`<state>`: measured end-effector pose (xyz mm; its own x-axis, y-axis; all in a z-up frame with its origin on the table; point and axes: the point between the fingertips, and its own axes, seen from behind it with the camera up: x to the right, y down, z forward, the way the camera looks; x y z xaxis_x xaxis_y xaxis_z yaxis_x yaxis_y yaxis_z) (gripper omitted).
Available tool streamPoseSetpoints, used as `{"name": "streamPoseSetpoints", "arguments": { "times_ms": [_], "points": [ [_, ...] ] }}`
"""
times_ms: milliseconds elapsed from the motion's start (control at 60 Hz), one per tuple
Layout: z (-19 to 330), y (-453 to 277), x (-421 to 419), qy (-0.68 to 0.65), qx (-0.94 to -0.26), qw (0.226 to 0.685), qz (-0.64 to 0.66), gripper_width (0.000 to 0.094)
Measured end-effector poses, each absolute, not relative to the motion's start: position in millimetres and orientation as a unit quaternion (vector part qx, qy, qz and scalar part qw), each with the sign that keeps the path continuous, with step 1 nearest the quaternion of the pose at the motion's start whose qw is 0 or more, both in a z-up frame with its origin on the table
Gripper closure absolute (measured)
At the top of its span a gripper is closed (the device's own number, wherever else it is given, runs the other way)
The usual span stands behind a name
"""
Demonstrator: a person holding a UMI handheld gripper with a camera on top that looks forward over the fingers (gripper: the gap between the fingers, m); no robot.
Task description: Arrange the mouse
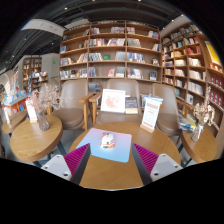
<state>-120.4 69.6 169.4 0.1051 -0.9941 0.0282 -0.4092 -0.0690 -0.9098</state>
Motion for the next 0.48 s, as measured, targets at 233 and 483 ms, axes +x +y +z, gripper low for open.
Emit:
{"name": "streamPoseSetpoints", "arguments": {
  "times_ms": [233, 483],
  "points": [
    [175, 37, -203, 0.565, -0.619, 0.384, -0.387, 0.0079],
    [167, 14, -243, 0.558, -0.622, 0.367, -0.408, 0.0079]
  ]
}}
